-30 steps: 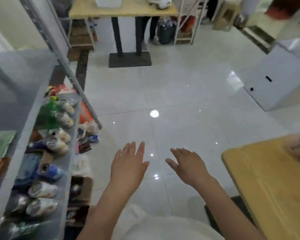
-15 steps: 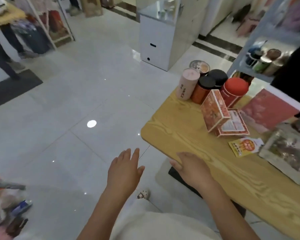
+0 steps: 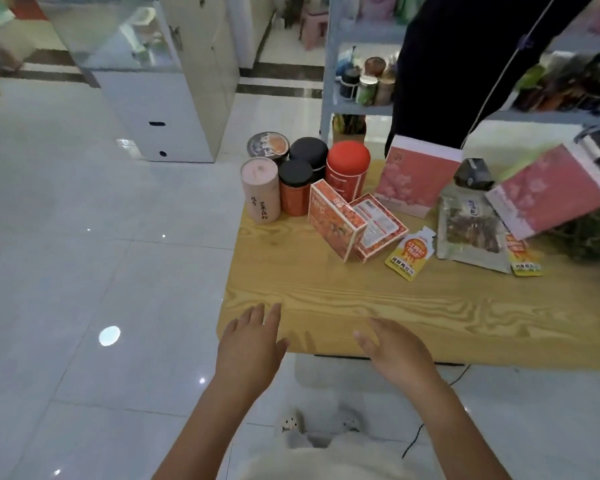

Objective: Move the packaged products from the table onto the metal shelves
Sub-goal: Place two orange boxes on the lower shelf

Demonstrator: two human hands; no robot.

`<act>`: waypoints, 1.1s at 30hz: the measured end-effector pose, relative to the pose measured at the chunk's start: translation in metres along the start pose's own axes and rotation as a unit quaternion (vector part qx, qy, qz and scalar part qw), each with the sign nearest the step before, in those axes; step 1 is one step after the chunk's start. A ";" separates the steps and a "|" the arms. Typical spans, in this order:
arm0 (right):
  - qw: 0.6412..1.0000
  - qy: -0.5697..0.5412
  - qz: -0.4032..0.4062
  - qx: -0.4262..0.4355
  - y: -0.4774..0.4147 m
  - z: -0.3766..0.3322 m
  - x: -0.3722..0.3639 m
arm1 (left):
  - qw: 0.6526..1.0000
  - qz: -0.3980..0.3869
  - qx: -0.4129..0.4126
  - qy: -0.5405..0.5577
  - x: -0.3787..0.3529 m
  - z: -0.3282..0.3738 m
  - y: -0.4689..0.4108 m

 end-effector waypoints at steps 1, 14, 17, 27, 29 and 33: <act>1.000 -0.011 0.005 -0.015 0.000 0.005 -0.001 | 1.000 -0.003 -0.009 -0.004 0.000 0.002 -0.007; 0.989 -0.107 0.029 -0.094 -0.077 0.091 0.030 | 0.999 -0.005 -0.024 -0.038 0.030 0.064 -0.133; 0.987 -0.117 0.048 -0.100 -0.121 0.110 0.048 | 0.999 -0.005 -0.002 -0.032 0.041 0.090 -0.165; 0.985 -0.124 0.051 -0.111 -0.249 0.161 0.074 | 0.998 0.048 0.022 -0.032 0.043 0.145 -0.248; 0.982 -0.144 0.042 -0.113 -0.263 0.165 0.073 | 0.998 0.059 0.019 -0.026 0.039 0.152 -0.255; 0.980 -0.154 0.024 -0.125 -0.275 0.165 0.076 | 0.994 0.105 -0.001 -0.029 0.038 0.157 -0.264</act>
Point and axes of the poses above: each hand's wrist, its own y-axis away from the middle knuckle, its own x-axis out of the back of the hand, z = x × y, the point moved 4 cm from there along -y, towards the middle knuckle, and after that the axes turned 10 degrees about x, right-handed, at the moved point
